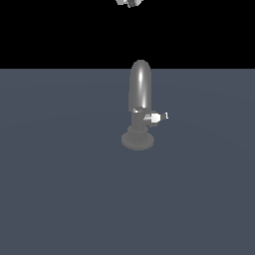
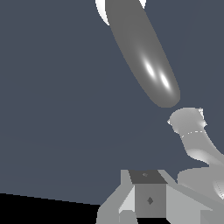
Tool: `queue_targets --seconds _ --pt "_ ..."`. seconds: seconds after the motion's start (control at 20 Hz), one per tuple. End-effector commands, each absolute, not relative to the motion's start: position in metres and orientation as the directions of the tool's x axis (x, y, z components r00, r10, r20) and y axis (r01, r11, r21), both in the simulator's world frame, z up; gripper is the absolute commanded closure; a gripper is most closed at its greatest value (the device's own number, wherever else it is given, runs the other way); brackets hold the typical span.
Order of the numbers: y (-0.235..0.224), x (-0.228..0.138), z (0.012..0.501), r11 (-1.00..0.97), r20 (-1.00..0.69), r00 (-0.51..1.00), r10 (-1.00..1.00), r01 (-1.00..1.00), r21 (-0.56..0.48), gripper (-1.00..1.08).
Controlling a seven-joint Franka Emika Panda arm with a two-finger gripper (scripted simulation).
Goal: Turn on the faucet by rotating a designated handle.
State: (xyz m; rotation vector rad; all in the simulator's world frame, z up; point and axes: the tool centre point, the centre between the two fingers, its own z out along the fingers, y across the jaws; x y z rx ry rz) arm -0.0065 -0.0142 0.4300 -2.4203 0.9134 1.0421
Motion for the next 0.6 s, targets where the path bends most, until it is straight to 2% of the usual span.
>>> queue_targets --seconds 0.0,0.55 --pt "-0.02 0.004 0.42 -0.702 -0.772 0.47 -0.427 -0.711 -0.045 1.08" --pt "-0.05 0.04 0.37 -0.561 -0.881 0.221 -0.418 -0.826 0.059 1.08"
